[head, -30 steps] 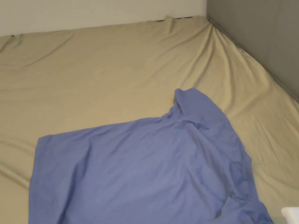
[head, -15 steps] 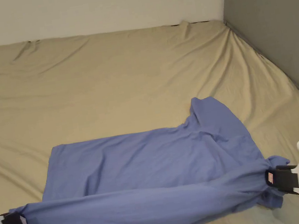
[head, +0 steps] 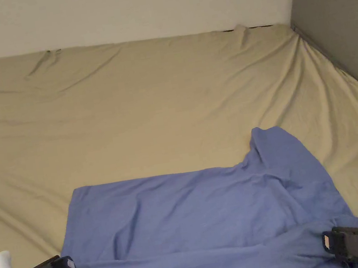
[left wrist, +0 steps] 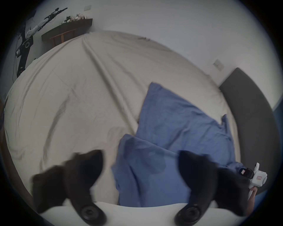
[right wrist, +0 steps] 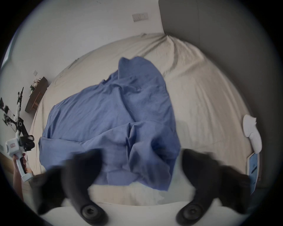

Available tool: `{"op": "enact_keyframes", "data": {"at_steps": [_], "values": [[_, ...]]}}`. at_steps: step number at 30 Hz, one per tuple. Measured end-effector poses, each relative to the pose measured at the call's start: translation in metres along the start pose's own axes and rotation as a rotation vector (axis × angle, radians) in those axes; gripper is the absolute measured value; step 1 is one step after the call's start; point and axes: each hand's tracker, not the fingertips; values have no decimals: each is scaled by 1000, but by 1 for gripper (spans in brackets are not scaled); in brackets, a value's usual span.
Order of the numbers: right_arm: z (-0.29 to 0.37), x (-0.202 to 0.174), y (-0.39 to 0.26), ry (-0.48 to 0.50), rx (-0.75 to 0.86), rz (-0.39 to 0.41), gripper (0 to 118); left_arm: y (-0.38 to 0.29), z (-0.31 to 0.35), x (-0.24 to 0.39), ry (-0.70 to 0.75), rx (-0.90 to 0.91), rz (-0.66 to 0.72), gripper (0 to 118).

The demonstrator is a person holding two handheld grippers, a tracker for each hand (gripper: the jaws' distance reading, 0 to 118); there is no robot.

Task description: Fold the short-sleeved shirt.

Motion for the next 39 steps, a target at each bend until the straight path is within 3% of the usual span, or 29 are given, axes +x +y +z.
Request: {"op": "enact_keyframes", "data": {"at_steps": [2,5,7,8,10,11,13,17,22,23,24,25,26,27,30,31,32,33,34,37,39], "values": [[24,5,-13,12,116,-1,117,-10,35,-1,-66,92,-12,118],[63,3,-28,36,222,-65,116,-32,78,0,-99,170,-32,117],[82,5,-41,123,264,-110,112,-47,96,-1,-111,163,-29,111],[91,5,-49,172,282,-125,90,-58,103,1,-113,169,-24,84],[96,0,-61,142,278,-125,7,-76,105,1,-88,123,13,0],[99,-3,-69,121,286,-119,3,-86,104,-1,-96,109,32,0],[102,-8,-75,164,230,-83,3,-104,97,-1,-109,35,36,0],[101,-13,-94,129,208,-30,3,-118,81,-6,-51,-29,44,0],[98,-8,-98,138,196,-58,3,-102,50,-13,-4,-60,11,0],[98,-7,-97,135,197,-62,3,-97,42,-13,21,-79,8,7],[98,-7,-97,133,196,-65,3,-92,38,-9,39,-85,3,30],[97,-6,-96,131,194,-67,3,-89,32,-10,48,-86,-2,59],[96,-6,-96,129,193,-67,3,-86,24,-10,47,-89,1,96],[96,-7,-96,128,190,-64,3,-84,16,-11,46,-113,8,100],[92,-10,-97,119,174,-53,3,-80,-2,-14,9,-167,31,95],[91,-11,-97,115,168,-48,3,-80,-7,-13,9,-185,19,83],[89,-11,-97,108,161,-45,3,-81,-4,-10,18,-181,15,50],[86,-9,-99,101,157,-41,4,-81,-5,-10,38,-177,17,28],[84,-10,-99,91,152,-34,4,-80,-6,-11,62,-161,34,19],[77,-10,-94,33,122,5,8,-78,-1,-14,19,-159,97,15],[64,-7,-86,30,89,9,64,-76,3,-9,15,-149,40,10]]}}
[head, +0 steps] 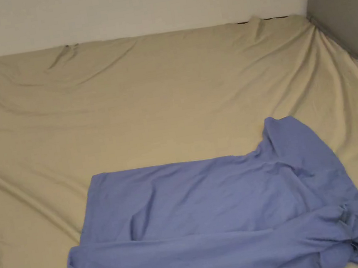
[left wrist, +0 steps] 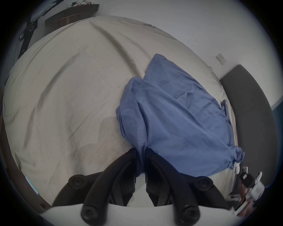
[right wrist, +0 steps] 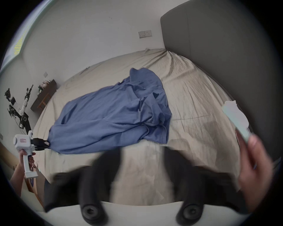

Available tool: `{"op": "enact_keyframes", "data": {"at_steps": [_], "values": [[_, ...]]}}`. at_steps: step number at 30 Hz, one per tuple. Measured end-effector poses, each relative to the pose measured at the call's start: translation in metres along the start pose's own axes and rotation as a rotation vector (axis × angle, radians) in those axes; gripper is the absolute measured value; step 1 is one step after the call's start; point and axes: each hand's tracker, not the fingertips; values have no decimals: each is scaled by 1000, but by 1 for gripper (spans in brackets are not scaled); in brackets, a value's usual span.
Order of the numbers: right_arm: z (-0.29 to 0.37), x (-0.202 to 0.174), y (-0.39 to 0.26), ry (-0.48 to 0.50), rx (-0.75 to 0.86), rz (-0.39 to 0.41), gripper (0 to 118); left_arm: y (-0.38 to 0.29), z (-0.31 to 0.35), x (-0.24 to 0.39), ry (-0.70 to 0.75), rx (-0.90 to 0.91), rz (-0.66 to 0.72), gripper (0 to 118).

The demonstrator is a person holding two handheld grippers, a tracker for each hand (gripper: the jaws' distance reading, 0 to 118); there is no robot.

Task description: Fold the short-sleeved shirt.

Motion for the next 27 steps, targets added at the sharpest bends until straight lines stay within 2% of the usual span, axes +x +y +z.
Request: {"op": "enact_keyframes", "data": {"at_steps": [1,2,5,9,10,11,12,13,14,15,16,17,19,22,27], "values": [[-9,2,3,-5,-11,-5,94,-4,3,3,9,7,-34,10],[-19,4,7,-4,-18,-6,115,-4,5,5,11,10,-54,10],[-51,6,20,4,-59,12,115,-3,10,10,14,18,-76,9],[-101,13,33,-84,-154,49,114,0,12,10,1,8,-58,9],[-112,18,34,-89,-180,40,109,0,12,10,-1,2,-54,9],[-121,22,34,-83,-214,25,90,0,11,9,-3,-4,-52,9],[-125,24,35,-49,-257,-15,86,0,11,9,-2,-7,-53,9],[-119,20,37,-75,-217,8,82,0,12,11,-1,-10,-56,9],[-112,19,40,-32,-195,49,56,0,12,12,-1,-11,-58,9],[-108,17,41,10,-201,63,40,1,12,13,-2,-13,-56,9],[-104,13,41,-64,-187,89,12,2,12,14,-8,-16,-52,9],[-102,13,43,58,-178,69,10,5,11,15,-13,-19,-51,9],[-100,9,48,7,-191,39,9,9,12,19,-11,-20,-58,9],[-87,12,58,58,-191,-28,9,17,23,19,-18,-17,-71,9],[-23,9,75,104,-150,-30,9,27,70,22,-50,13,-113,9]]}}
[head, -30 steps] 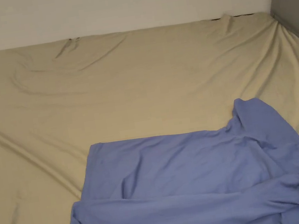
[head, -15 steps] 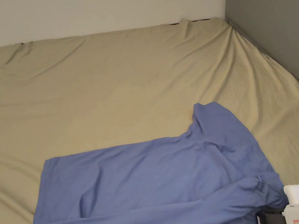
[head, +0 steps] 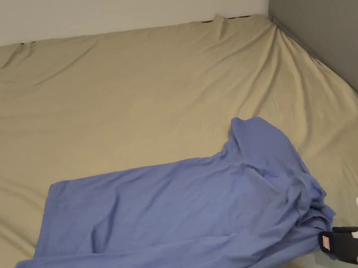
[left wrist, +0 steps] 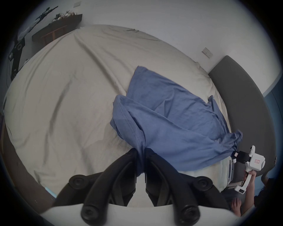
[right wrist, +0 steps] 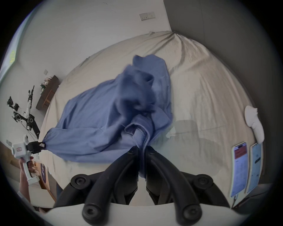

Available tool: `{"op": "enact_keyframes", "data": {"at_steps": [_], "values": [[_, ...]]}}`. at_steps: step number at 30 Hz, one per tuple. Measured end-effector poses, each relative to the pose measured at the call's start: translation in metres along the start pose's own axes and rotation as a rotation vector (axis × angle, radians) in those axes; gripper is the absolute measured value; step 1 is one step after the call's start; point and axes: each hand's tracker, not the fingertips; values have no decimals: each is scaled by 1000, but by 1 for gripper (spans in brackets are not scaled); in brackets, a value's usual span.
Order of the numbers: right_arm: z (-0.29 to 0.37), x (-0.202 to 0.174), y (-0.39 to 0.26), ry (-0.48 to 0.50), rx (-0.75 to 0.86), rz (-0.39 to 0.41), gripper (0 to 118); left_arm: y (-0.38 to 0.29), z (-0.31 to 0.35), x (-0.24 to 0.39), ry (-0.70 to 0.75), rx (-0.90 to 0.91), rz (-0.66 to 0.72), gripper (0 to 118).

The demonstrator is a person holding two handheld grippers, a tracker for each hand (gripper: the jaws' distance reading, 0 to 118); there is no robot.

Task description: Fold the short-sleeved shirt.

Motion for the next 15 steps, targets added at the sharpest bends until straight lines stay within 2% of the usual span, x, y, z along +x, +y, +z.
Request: {"op": "enact_keyframes", "data": {"at_steps": [3,8,12,15], "values": [[41,-1,-6,34,24,-15,9,-1,38,0,0,24,-17,7],[87,-6,-46,29,10,-97,9,-31,74,-18,53,1,-13,4],[74,16,-90,-12,-89,-178,9,-72,50,-34,63,-101,51,3],[47,32,-114,-44,-136,-173,9,-94,21,-38,101,-138,33,3]]}}
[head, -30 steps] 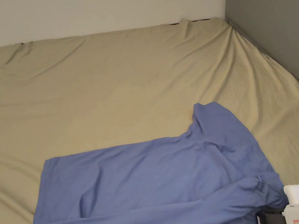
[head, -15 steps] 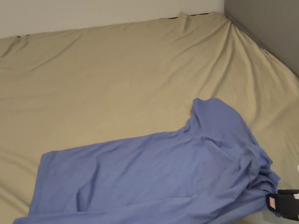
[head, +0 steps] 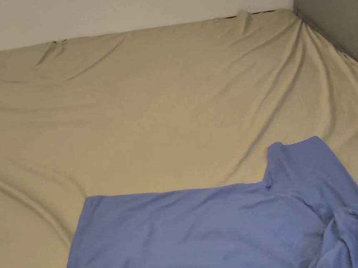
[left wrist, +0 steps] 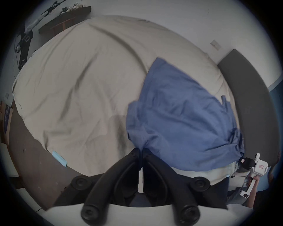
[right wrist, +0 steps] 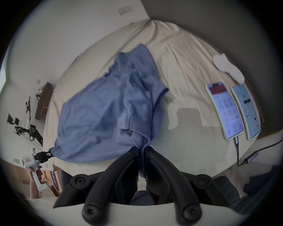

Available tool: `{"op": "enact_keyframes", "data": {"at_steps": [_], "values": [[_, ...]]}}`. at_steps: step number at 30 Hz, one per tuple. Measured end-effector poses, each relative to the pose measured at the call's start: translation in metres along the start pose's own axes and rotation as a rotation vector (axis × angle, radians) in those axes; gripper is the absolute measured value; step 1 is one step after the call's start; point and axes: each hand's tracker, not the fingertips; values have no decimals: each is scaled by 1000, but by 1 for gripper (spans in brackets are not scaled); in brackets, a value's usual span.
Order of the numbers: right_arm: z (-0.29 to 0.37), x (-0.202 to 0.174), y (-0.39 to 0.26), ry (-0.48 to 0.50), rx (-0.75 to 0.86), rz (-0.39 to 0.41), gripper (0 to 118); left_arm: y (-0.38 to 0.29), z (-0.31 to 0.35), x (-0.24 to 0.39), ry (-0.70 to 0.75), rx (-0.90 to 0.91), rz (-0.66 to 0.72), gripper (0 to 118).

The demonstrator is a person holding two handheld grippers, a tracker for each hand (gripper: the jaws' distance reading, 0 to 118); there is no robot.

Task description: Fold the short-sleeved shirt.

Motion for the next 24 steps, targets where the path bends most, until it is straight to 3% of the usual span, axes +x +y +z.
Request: {"op": "enact_keyframes", "data": {"at_steps": [4,10,12,13,14,15,17,22,23,24], "values": [[-19,5,-2,-33,-23,10,9,-9,-23,-8,56,-28,-17,3],[-26,2,-7,-92,-27,139,10,-12,-11,-7,61,8,-88,7],[-18,3,-7,-100,-6,181,31,-12,12,1,69,45,-104,47],[-9,0,-7,-128,26,204,54,-13,24,3,90,96,-110,80],[2,-3,-9,-164,71,229,64,-13,37,4,92,142,-108,80],[12,-5,-9,-180,115,243,74,-12,45,4,80,172,-95,92],[44,-20,-6,-168,232,252,112,-8,74,8,12,293,-53,118],[97,-46,9,-8,557,203,111,12,120,43,-207,547,3,118],[99,-51,12,46,575,190,108,18,119,50,-246,549,0,111],[99,-55,15,92,577,180,99,21,117,58,-256,536,-2,94]]}}
